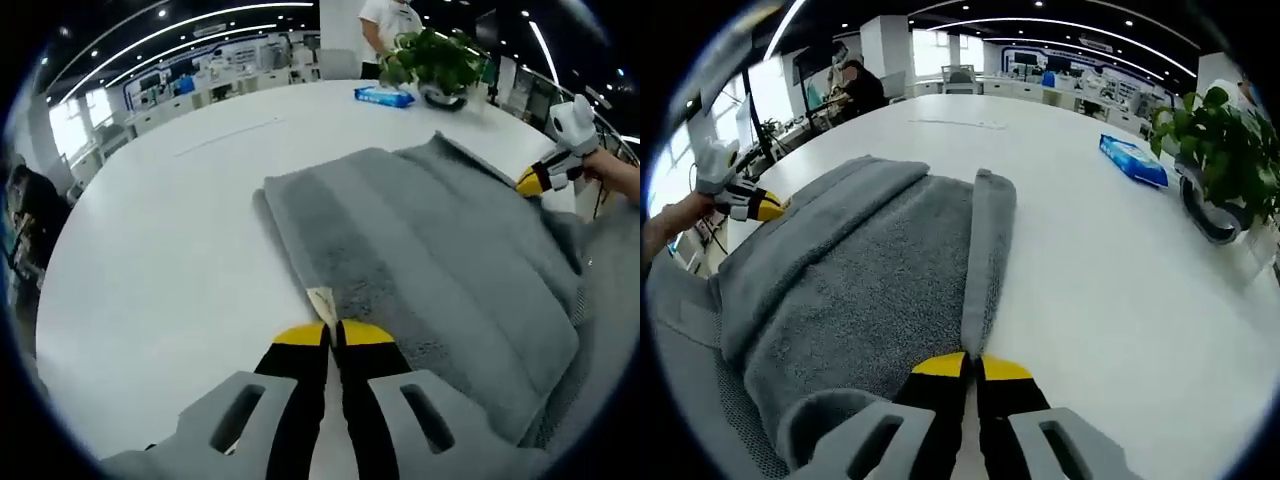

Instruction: Open the folded towel by lifting each exposed corner and separating the folded layers until the towel lies flat within the target outline without major curled edges

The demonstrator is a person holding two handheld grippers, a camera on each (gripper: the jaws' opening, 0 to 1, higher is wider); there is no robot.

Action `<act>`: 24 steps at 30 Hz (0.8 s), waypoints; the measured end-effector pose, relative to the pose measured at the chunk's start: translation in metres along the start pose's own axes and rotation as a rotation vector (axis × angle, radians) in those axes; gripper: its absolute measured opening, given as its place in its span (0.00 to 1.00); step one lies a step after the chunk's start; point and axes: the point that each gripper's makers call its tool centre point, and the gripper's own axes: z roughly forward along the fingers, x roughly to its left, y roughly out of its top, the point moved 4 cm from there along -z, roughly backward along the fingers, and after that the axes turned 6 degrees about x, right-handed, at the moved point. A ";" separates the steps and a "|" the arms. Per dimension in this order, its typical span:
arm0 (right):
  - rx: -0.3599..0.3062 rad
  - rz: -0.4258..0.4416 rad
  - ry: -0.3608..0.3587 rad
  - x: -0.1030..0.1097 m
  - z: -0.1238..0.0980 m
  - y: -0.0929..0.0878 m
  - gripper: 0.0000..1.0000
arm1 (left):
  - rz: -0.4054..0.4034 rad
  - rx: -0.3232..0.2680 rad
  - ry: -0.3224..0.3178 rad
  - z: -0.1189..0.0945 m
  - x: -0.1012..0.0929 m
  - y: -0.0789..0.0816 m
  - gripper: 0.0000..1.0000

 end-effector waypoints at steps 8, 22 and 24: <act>-0.043 -0.057 -0.021 0.001 0.001 0.000 0.00 | -0.032 -0.027 -0.009 0.000 0.008 -0.002 0.03; -0.051 0.032 0.013 0.000 0.004 0.003 0.00 | -0.173 -0.042 0.038 -0.007 0.029 -0.020 0.02; -0.051 0.029 0.013 0.000 0.004 0.003 0.00 | -0.116 -0.028 0.056 -0.008 0.026 -0.019 0.02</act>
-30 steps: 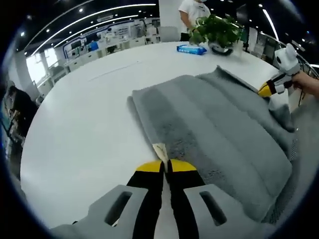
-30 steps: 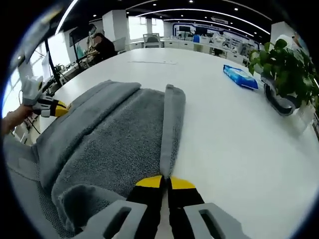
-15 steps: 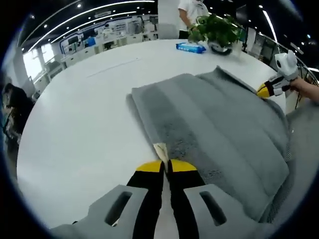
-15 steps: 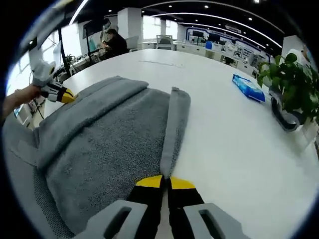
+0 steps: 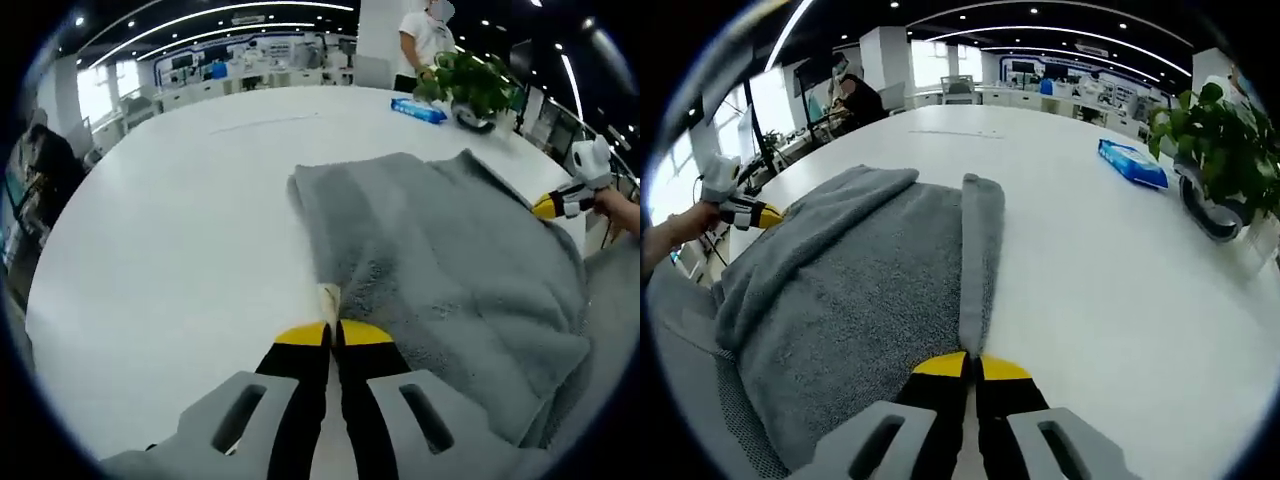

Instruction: Open the folded towel by lifting each exposed corner and separating the folded layers until the towel lies flat within the target outline without major curled edges

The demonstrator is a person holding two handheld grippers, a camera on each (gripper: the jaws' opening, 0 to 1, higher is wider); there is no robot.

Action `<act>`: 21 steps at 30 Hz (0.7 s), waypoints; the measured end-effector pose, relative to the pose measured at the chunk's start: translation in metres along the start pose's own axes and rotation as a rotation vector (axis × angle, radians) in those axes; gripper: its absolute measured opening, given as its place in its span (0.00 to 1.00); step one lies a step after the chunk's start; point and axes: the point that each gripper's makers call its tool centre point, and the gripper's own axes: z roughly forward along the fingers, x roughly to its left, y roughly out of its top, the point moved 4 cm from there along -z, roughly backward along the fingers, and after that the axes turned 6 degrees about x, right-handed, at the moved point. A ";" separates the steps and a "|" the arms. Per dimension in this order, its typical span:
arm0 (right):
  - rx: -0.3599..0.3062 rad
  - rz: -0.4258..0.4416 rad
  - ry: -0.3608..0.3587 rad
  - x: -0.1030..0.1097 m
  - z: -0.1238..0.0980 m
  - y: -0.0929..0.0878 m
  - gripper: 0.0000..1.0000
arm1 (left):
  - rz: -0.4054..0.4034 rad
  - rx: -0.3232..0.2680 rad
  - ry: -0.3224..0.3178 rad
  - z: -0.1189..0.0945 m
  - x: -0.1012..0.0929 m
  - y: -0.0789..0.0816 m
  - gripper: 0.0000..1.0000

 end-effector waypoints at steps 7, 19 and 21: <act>0.001 -0.018 0.000 0.000 0.000 0.000 0.00 | 0.056 0.025 0.035 -0.002 0.004 -0.001 0.02; 0.001 -0.008 0.001 -0.001 0.000 0.001 0.00 | 0.058 0.064 0.130 -0.016 0.034 -0.015 0.02; 0.001 -0.008 0.000 -0.002 0.000 0.001 0.00 | 0.060 0.070 0.147 -0.018 0.039 -0.017 0.02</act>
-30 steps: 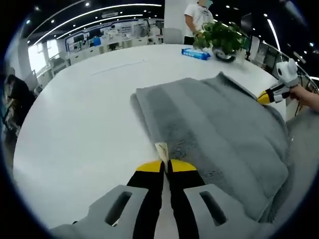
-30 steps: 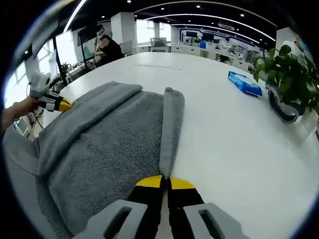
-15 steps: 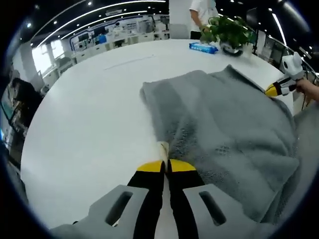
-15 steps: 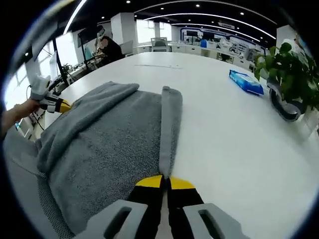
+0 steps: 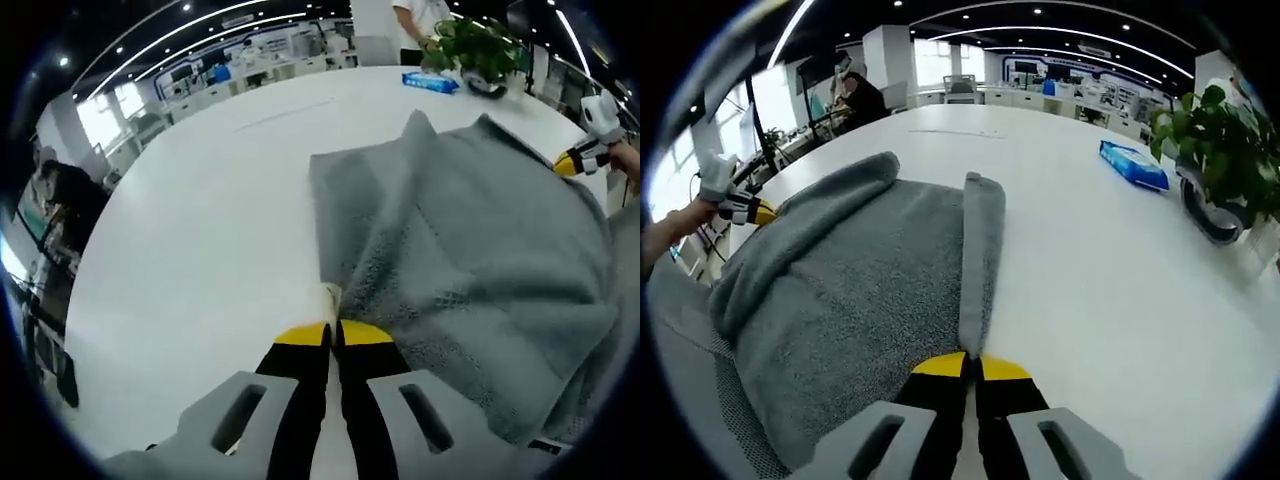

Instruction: Open the folded towel by lifting each exposed corner and separating the folded layers until the towel lies flat within the target outline without major curled edges

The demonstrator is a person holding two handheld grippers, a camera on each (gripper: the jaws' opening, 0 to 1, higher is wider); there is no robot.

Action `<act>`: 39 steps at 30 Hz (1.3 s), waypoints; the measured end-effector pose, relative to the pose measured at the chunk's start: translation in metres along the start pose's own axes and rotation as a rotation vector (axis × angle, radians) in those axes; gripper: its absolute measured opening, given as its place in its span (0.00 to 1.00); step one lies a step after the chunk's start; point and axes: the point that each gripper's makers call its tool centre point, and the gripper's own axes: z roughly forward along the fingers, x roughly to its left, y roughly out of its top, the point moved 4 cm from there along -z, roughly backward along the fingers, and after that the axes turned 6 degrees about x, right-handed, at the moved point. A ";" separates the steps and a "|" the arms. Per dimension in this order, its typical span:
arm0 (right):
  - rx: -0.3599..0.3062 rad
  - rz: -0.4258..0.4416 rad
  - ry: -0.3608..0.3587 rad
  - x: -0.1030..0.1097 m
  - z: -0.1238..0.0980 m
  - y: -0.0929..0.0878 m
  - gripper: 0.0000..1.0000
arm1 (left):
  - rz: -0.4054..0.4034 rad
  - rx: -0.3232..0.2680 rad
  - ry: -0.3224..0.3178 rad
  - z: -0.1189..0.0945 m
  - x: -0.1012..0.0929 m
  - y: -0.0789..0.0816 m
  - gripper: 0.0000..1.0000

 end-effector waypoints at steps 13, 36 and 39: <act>0.004 0.025 -0.021 -0.009 -0.002 -0.002 0.00 | -0.030 0.009 0.020 -0.005 0.024 -0.012 0.02; 0.002 0.092 -0.089 -0.032 -0.012 -0.014 0.00 | 0.018 0.047 0.112 -0.012 0.060 -0.027 0.02; 0.000 0.104 -0.101 -0.037 -0.013 -0.015 0.00 | -0.002 0.040 0.114 -0.012 0.063 -0.029 0.02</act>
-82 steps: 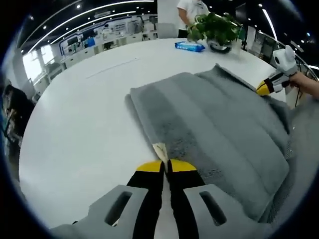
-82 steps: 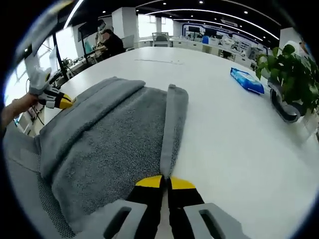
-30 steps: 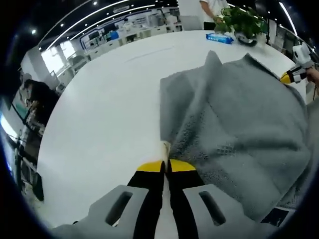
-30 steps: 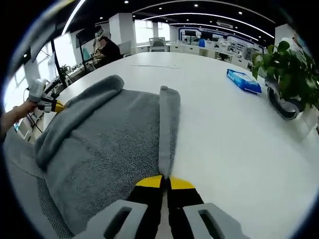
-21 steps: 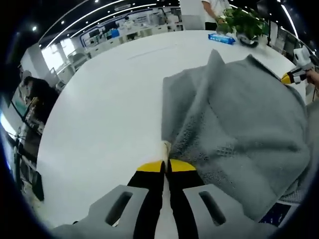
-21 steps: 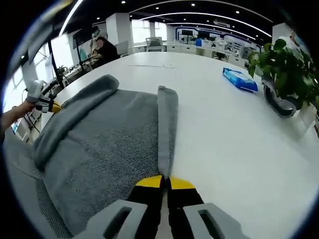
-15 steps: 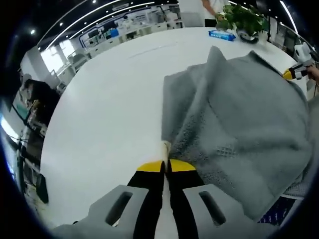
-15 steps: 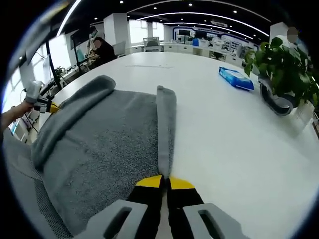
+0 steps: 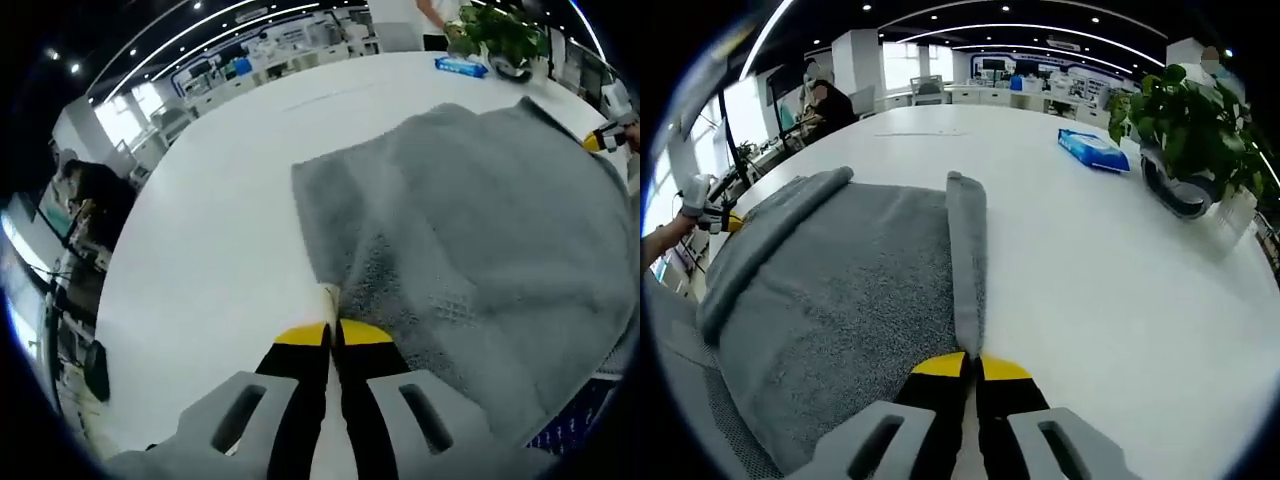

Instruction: Open the folded towel by lifting each exposed corner and separating the folded layers until the towel lies flat within the target outline without major curled edges

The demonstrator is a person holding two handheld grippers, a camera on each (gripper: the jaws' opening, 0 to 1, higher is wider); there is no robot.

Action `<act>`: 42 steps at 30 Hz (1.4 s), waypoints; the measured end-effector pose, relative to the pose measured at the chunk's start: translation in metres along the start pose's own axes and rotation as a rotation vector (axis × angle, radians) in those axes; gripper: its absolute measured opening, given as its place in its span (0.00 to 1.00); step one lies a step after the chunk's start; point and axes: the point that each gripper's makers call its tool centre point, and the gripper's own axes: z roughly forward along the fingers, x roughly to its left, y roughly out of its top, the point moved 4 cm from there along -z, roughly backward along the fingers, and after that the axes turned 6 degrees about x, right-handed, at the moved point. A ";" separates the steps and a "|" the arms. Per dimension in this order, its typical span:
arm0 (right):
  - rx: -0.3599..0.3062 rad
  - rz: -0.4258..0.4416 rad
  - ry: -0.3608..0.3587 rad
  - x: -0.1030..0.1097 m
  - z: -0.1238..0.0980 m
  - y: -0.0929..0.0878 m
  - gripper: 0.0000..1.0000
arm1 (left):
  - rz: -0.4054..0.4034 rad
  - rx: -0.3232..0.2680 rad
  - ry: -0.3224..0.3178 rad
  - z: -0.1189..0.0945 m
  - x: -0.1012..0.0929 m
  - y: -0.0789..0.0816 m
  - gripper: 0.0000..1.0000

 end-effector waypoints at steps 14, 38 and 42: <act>-0.007 0.055 -0.054 -0.019 -0.003 -0.003 0.00 | 0.013 0.020 0.029 0.001 0.015 -0.003 0.02; -0.004 0.086 -0.089 -0.040 -0.007 -0.007 0.00 | 0.028 0.059 0.073 0.004 0.049 -0.012 0.02; -0.003 0.096 -0.089 -0.049 -0.006 -0.007 0.00 | 0.032 0.063 0.077 0.004 0.056 -0.013 0.02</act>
